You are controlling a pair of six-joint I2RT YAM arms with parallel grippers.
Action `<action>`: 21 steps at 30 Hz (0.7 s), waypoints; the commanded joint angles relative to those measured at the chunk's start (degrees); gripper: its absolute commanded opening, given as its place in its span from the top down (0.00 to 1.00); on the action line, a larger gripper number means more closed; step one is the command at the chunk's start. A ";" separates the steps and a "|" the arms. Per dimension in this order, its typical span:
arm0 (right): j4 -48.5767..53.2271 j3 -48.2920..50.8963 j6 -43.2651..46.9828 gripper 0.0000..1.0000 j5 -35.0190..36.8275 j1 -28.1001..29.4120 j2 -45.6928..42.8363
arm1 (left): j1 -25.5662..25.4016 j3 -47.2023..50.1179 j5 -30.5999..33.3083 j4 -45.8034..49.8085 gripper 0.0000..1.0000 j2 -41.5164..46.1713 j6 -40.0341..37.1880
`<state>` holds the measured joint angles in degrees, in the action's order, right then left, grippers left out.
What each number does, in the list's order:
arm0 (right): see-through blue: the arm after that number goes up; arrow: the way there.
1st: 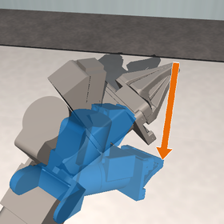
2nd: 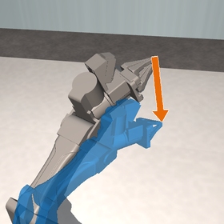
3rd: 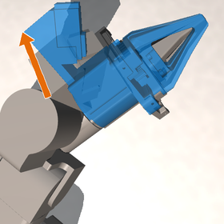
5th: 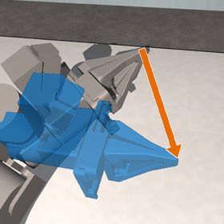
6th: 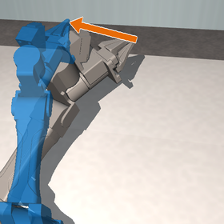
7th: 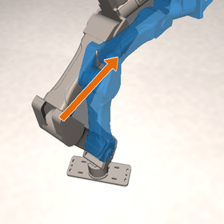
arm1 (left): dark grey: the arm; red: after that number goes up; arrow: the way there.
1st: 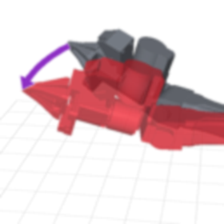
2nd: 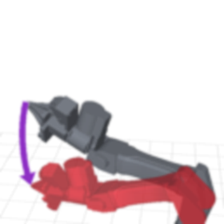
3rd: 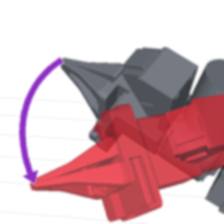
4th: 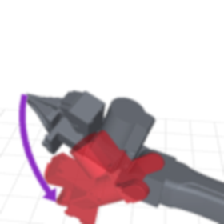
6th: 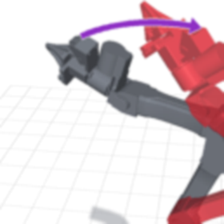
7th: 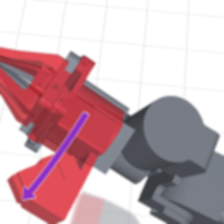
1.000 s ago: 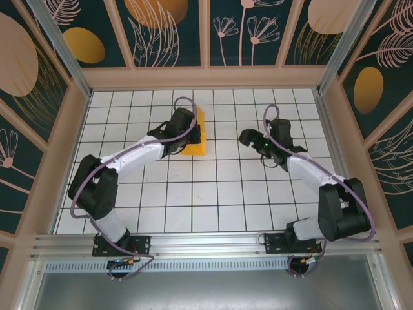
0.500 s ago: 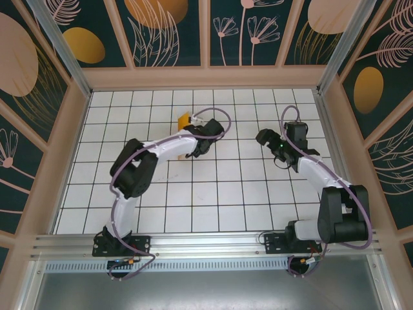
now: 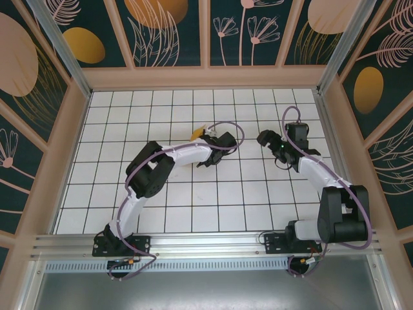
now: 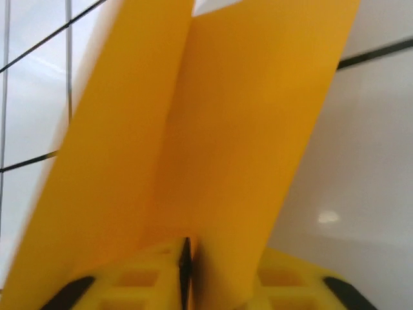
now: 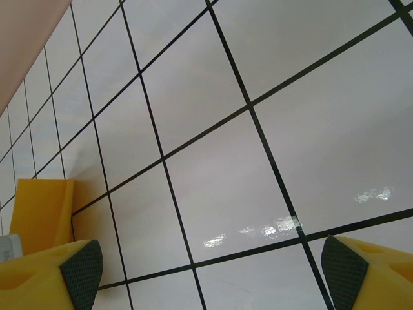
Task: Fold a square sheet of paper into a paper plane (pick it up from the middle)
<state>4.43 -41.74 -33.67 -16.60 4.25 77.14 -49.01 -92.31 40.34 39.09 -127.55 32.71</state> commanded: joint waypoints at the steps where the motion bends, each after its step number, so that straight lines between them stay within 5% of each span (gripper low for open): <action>1: 0.24 -1.54 -1.39 0.10 -1.72 -0.38 0.74 | 0.15 3.03 -7.16 -3.37 0.58 6.09 2.87; 9: -0.43 -2.18 -0.69 0.11 -2.83 0.07 0.56 | 0.30 18.37 -27.31 -23.15 0.26 24.79 4.13; 15: -0.61 -5.04 -1.53 0.11 -2.37 4.08 0.70 | 2.48 26.02 -35.72 -31.69 0.21 32.67 4.89; 21: -2.37 -12.31 -1.14 0.18 -0.92 15.61 8.26 | 10.17 36.21 -36.94 -37.18 0.20 41.23 8.12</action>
<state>3.95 -50.30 -34.83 -17.61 15.35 81.60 -42.37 -58.96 5.32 6.33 -90.00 38.35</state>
